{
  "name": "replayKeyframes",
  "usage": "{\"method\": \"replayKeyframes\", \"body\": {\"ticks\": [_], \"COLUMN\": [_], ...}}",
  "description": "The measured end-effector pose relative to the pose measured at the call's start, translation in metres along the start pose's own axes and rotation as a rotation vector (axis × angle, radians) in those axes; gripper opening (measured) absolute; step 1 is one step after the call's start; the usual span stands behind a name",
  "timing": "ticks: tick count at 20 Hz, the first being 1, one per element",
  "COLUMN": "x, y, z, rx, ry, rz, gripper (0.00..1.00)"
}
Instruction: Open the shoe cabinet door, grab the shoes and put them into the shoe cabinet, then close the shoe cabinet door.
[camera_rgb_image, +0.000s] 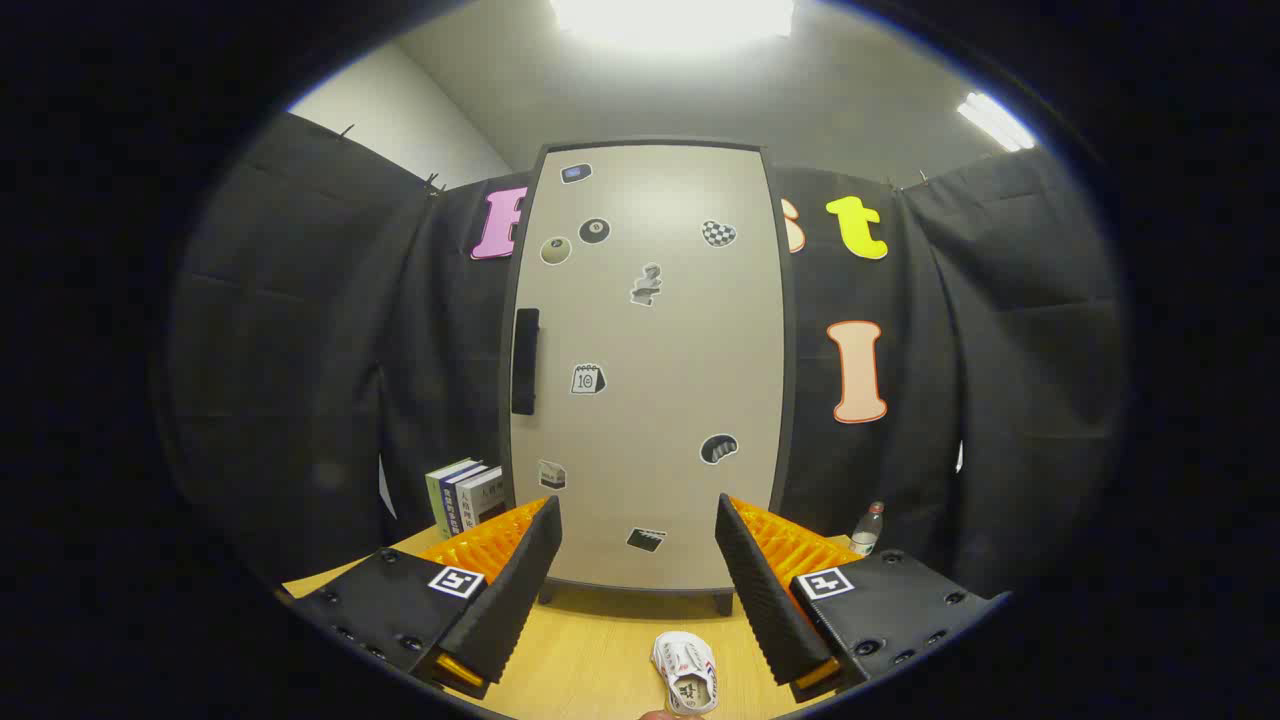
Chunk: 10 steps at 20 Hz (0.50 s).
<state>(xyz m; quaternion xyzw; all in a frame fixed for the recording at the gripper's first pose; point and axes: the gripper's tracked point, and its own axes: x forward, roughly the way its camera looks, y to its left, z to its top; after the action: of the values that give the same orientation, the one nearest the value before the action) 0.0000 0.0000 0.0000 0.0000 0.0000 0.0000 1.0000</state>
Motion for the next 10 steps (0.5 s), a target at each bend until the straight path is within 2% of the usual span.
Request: {"method": "replayKeyframes", "body": {"ticks": [10], "x": [0.002], "y": [0.027], "z": [-0.001], "rx": [-0.009], "ry": [-0.003], "rz": [0.041], "gripper": [0.97]}}
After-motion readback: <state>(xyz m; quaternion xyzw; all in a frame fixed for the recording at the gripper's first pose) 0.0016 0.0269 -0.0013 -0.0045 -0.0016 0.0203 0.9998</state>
